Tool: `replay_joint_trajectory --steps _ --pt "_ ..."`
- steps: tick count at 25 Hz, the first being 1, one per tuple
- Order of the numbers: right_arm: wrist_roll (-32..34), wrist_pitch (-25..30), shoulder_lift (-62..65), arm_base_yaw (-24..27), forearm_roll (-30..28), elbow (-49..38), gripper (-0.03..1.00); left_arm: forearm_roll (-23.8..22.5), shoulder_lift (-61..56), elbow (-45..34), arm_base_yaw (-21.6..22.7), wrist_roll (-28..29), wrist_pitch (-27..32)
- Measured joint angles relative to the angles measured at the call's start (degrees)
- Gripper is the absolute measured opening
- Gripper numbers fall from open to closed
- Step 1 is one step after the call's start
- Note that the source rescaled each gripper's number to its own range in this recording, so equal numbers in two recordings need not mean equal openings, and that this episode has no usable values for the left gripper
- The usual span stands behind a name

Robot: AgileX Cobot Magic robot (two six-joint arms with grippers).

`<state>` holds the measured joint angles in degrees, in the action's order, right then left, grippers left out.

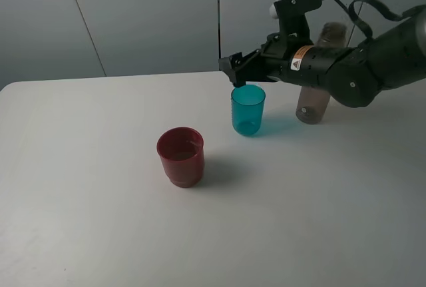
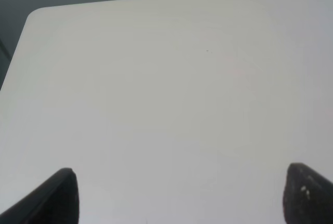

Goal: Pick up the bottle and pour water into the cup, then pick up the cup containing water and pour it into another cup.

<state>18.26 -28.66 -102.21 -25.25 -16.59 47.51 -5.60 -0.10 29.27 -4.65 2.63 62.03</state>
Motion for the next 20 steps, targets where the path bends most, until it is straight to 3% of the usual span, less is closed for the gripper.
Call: replay_joint_trajectory --steps 4,7,14,20 --pt "13.8 14.7 9.2 -0.6 -8.5 0.1 1.0 0.0 0.0 0.0 0.0 0.0 0.0" --pt "16.3 28.2 14.8 -2.0 -6.6 0.1 1.0 0.0 0.0 0.0 0.0 0.0 0.0" --pt "-6.1 54.3 26.4 1.1 15.0 -1.2 1.0 0.0 0.0 0.0 0.0 0.0 0.0" --pt "-11.3 71.2 39.2 12.6 19.2 -3.7 1.0 0.0 0.0 0.0 0.0 0.0 0.0"
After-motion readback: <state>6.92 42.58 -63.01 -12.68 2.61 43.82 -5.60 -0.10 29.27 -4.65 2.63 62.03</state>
